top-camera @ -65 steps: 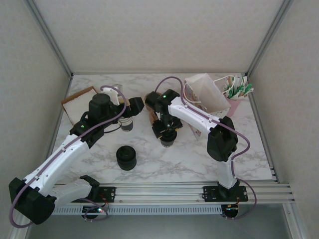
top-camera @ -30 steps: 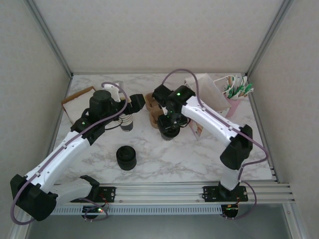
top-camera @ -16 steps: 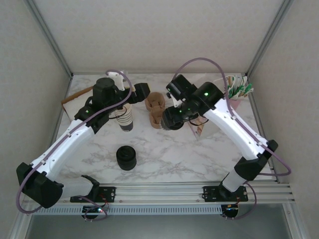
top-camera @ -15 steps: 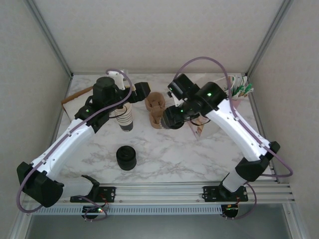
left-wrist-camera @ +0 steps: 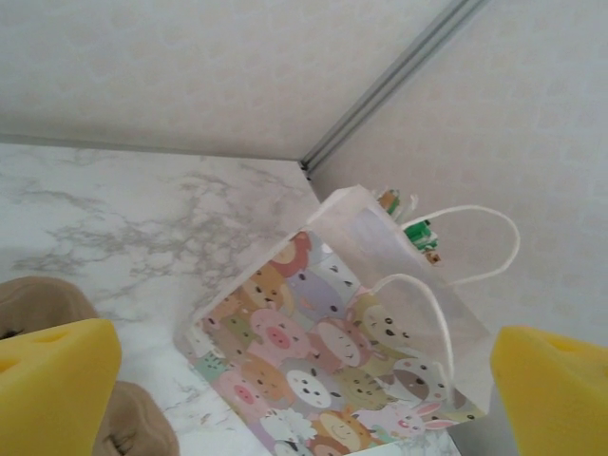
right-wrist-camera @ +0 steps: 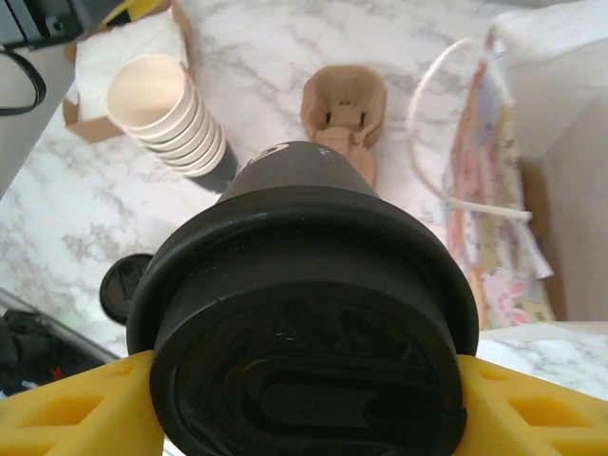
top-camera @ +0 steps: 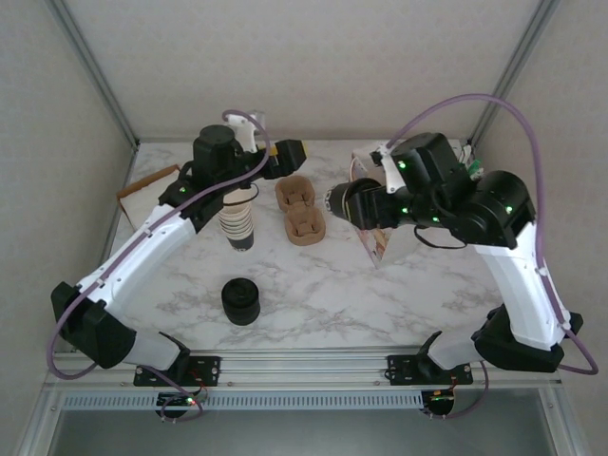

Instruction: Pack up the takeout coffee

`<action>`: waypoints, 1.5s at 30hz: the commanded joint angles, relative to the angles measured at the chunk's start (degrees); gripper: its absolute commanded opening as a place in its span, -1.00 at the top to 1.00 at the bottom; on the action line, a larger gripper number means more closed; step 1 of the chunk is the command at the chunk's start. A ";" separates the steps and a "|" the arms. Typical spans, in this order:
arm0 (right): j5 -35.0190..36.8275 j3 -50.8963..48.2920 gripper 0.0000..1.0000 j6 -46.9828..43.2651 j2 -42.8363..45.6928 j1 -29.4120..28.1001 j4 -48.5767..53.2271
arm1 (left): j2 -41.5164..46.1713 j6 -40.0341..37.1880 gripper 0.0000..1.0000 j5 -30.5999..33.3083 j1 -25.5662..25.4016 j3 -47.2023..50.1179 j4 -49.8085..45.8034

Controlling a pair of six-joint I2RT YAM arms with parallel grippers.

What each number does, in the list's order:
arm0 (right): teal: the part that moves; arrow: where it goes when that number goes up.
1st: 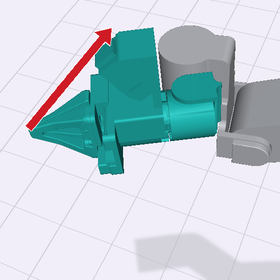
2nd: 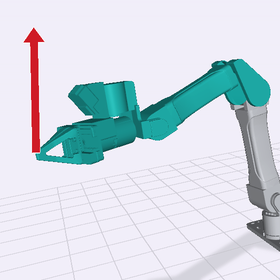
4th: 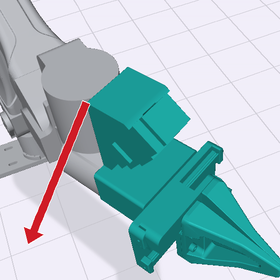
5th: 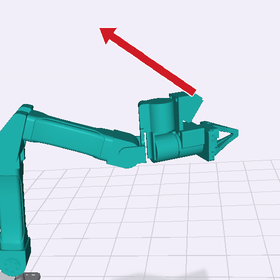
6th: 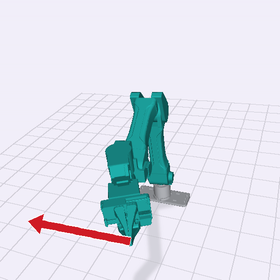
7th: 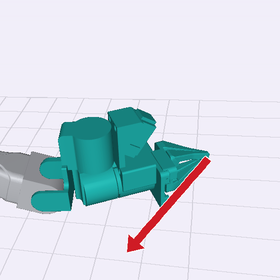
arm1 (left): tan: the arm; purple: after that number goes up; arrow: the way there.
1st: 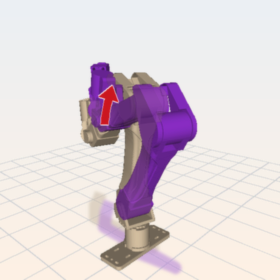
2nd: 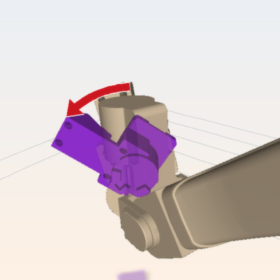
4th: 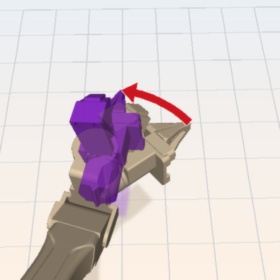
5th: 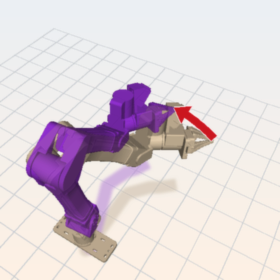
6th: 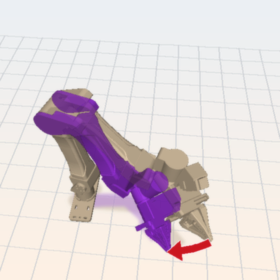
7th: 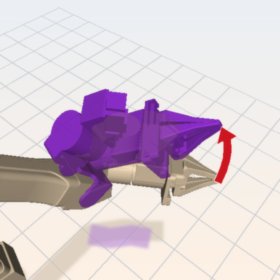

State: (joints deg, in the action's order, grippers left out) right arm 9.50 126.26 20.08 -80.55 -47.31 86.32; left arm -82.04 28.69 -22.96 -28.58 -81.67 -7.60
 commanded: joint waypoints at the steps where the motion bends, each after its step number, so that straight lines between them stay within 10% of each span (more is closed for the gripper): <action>1: 6.62 2.51 -0.35 -0.86 1.54 1.29 3.59 | -2.27 0.75 -0.96 -3.63 -1.62 -4.18 0.73; 20: 9.60 6.49 -0.30 -3.23 -4.22 17.45 8.86 | -14.62 2.79 -0.46 -10.81 -10.50 -13.41 0.28; 36: 1.02 1.48 -0.30 -4.97 -12.41 25.15 8.35 | -17.72 0.76 0.79 -14.26 -12.11 -15.65 -4.44; 45: 0.84 1.32 -0.30 -4.44 -15.46 25.17 10.93 | -16.44 1.89 1.00 -19.50 -12.12 -14.60 -4.81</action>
State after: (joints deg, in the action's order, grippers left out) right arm 11.16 127.70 15.79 -96.09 -22.48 92.05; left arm -99.94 30.04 -38.22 -40.32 -95.55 -12.34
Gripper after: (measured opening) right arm 0.652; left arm 0.042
